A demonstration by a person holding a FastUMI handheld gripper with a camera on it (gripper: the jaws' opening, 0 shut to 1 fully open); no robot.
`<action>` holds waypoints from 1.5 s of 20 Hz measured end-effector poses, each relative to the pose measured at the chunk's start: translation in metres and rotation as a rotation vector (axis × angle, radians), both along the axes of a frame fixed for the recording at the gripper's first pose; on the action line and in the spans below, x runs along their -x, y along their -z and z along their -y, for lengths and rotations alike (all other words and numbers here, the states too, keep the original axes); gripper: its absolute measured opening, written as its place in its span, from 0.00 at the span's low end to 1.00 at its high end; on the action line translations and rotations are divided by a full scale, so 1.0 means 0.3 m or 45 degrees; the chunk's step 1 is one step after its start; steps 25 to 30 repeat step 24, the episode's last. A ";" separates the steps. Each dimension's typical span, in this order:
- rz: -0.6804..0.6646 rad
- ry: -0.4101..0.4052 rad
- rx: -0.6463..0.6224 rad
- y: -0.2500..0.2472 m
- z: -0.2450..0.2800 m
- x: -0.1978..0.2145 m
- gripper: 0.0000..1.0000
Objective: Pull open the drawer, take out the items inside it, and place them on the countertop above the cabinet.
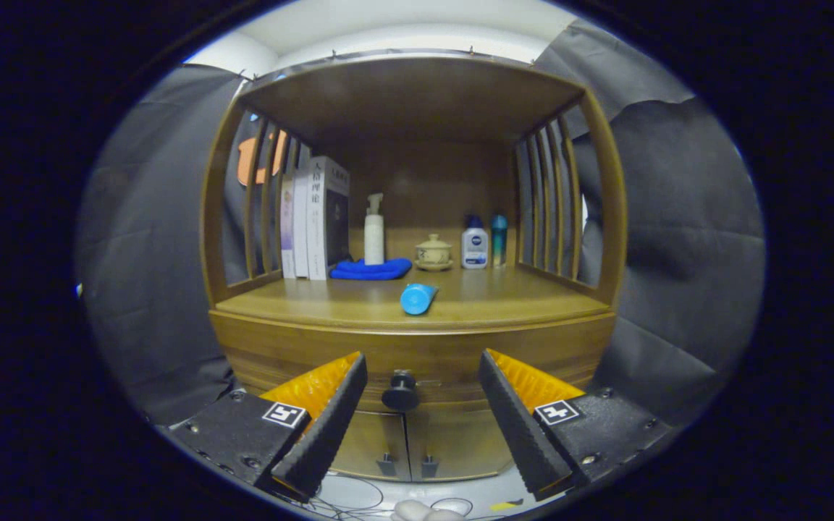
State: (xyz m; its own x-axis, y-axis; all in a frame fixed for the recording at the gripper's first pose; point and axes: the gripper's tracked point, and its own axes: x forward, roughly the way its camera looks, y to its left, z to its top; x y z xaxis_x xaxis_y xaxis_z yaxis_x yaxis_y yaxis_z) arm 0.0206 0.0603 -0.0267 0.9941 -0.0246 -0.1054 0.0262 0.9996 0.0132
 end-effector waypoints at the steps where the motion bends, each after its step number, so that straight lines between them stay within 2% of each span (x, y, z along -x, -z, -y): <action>1: 0.022 0.002 -0.011 -0.023 0.014 0.056 1.00; 5: 0.056 0.011 -0.036 -0.066 0.073 0.234 1.00; 10: 0.113 0.042 -0.009 -0.113 0.149 0.352 0.99; 17: 0.077 0.068 -0.003 -0.084 0.179 0.367 1.00; 30: 0.093 0.037 0.011 -0.110 0.158 0.385 1.00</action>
